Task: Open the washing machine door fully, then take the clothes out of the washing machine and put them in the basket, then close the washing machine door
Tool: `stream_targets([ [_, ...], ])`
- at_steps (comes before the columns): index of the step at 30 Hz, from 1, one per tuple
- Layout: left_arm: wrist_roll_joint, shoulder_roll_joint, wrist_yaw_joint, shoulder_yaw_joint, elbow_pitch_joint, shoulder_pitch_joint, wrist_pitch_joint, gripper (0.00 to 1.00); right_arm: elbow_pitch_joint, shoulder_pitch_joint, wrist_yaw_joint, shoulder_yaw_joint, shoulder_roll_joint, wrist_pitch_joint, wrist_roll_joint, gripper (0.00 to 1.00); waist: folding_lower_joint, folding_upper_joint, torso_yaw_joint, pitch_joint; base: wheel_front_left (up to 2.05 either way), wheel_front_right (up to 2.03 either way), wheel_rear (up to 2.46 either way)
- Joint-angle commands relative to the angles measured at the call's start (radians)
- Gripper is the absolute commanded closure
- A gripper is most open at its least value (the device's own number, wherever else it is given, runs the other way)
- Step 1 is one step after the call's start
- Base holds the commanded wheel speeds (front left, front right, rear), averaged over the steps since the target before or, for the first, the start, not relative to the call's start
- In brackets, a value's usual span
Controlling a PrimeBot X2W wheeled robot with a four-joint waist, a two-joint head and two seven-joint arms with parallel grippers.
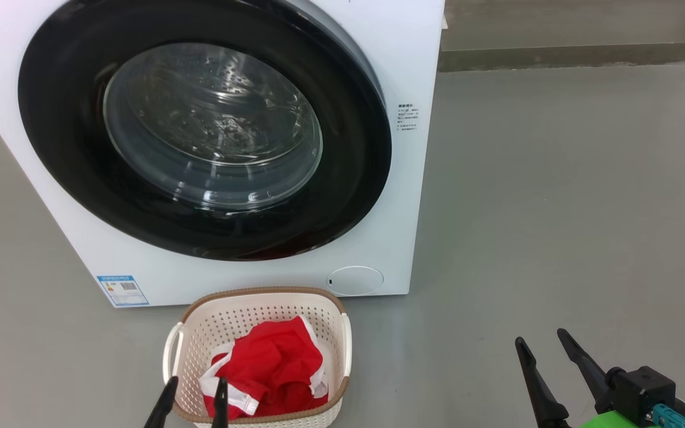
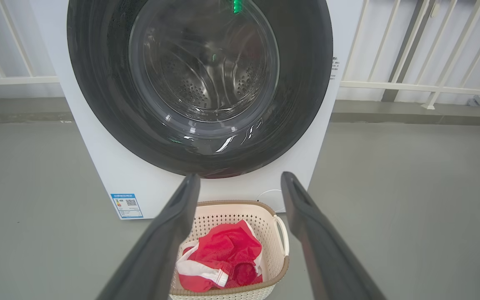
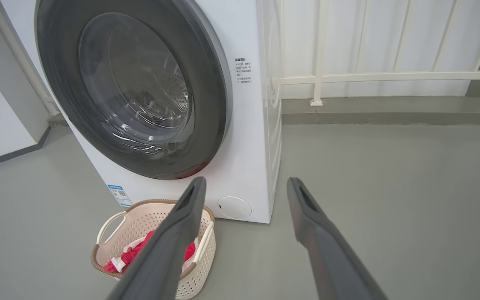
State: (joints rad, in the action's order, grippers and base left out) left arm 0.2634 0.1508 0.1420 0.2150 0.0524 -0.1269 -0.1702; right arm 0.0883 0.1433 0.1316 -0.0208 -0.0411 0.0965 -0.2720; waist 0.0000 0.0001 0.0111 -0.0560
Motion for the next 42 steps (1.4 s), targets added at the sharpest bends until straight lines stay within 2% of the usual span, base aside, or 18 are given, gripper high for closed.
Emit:
stream_targets([
  [1,0.002,0.014,0.009,-0.030,-0.020,0.022,-0.005,0.00,-0.027,-0.026,-0.001,-0.024,-0.009,0.002,0.004,0.00,0.0000,-0.0001,0.000,0.001,0.00,0.00,0.00],
  [13,0.006,0.016,0.017,-0.022,-0.016,0.029,-0.004,0.00,-0.027,-0.032,-0.001,-0.027,-0.009,-0.002,0.004,0.00,0.0000,-0.0001,-0.003,0.007,0.00,0.00,0.00],
  [14,0.002,0.004,0.008,0.009,0.005,0.000,0.000,1.00,0.001,0.000,0.000,-0.002,0.001,-0.002,0.000,1.00,0.0000,-0.0001,-0.003,0.007,0.00,0.00,0.00],
  [26,0.005,-0.039,0.008,0.022,0.157,-0.003,0.002,1.00,0.167,0.046,0.000,-0.006,0.019,-0.002,-0.011,1.00,0.0000,-0.0001,-0.004,0.008,0.00,0.00,0.00],
  [30,0.035,-0.040,0.002,0.016,0.161,0.002,0.007,1.00,0.170,0.040,0.000,-0.005,0.017,-0.005,-0.042,1.00,0.0003,-0.0001,-0.004,0.009,0.00,0.00,0.00],
  [34,0.079,-0.041,-0.007,0.006,0.161,0.008,0.015,1.00,0.168,0.032,0.000,-0.003,0.014,-0.009,-0.087,1.00,0.0024,-0.0001,-0.004,0.009,0.00,0.00,0.00],
  [38,0.123,-0.042,-0.016,-0.003,0.163,0.016,0.022,1.00,0.168,0.023,0.000,-0.002,0.011,-0.013,-0.131,1.00,0.0003,-0.0001,-0.004,0.012,0.00,0.00,0.00],
  [42,0.168,-0.042,-0.025,-0.012,0.165,0.024,0.030,1.00,0.168,0.012,0.000,0.000,0.009,-0.018,-0.176,1.00,0.0000,-0.0001,-0.005,0.014,0.00,0.00,0.00],
])
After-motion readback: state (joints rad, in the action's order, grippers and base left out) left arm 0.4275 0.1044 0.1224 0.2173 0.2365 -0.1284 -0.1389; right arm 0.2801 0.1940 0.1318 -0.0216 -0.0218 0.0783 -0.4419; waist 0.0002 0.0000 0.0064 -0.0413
